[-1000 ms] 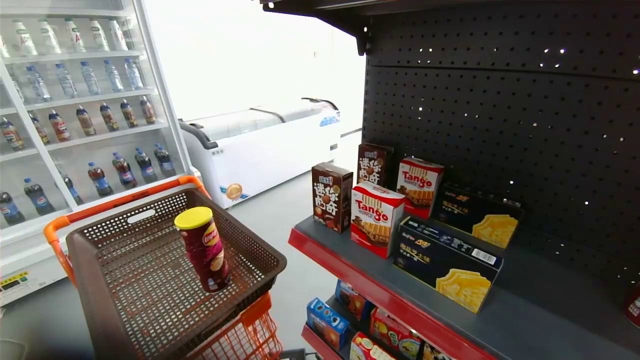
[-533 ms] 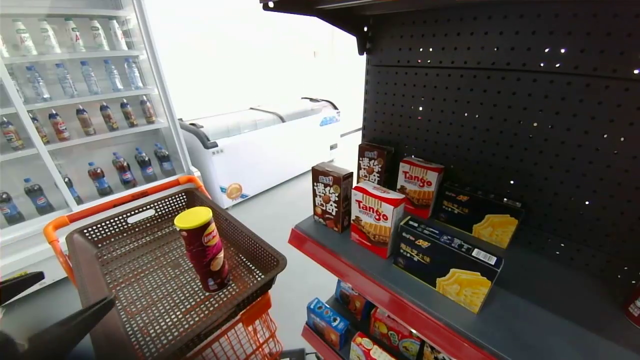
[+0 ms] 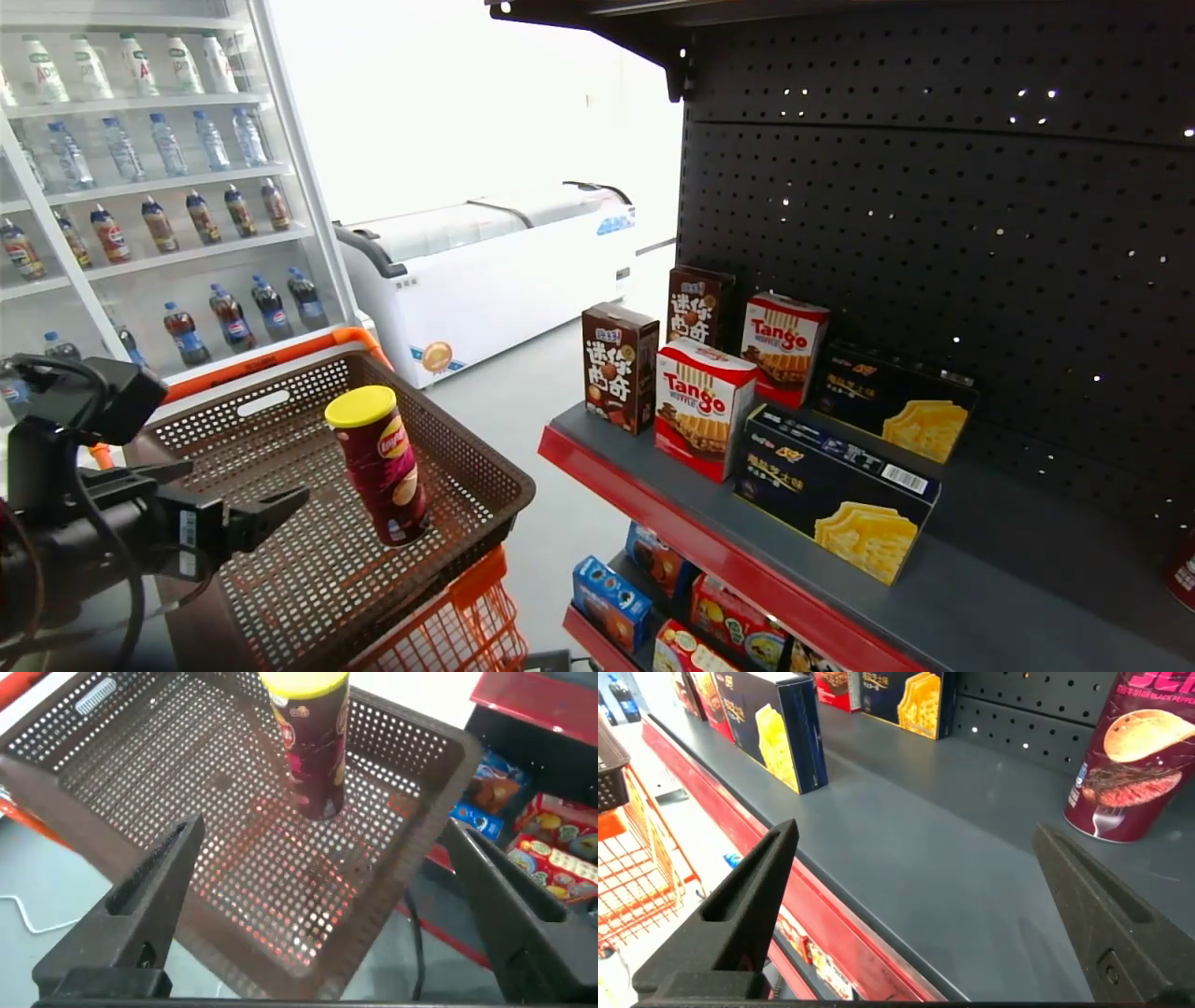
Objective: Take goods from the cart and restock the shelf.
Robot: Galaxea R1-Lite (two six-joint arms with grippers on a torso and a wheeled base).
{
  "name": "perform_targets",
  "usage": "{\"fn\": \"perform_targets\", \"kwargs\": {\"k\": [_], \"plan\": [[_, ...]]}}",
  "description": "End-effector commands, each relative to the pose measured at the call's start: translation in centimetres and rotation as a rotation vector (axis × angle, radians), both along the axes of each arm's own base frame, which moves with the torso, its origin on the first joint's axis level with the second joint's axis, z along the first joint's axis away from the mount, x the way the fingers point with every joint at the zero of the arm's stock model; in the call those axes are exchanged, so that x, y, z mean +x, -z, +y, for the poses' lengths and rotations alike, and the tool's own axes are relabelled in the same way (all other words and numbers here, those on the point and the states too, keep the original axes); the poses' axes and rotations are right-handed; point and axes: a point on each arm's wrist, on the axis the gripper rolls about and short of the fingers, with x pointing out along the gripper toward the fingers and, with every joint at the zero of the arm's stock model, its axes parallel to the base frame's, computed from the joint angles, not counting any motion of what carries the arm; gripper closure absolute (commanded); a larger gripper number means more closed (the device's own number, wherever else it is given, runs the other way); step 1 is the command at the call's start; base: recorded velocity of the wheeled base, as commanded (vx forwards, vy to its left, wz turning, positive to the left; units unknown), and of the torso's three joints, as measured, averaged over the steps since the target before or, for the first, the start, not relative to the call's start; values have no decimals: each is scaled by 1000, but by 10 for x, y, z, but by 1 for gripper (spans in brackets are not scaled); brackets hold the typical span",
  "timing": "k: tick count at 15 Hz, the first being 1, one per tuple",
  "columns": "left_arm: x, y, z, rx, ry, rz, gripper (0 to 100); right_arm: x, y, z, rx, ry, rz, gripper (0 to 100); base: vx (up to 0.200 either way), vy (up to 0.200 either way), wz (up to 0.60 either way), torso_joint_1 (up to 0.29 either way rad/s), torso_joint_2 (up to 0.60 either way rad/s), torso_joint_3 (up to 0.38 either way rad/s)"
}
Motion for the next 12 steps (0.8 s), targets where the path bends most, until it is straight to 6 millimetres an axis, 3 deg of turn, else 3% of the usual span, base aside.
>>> {"fn": "perform_targets", "kwargs": {"k": [1,12], "plan": [[37,25,0,-2,4,52,0,0,0,0,-1,-1,0,0,0,0,0,0,0,0],[110,92,2,3,7,-11,0,0,0,0,-1,0,0,0,0,0,0,0,0,0]]}}
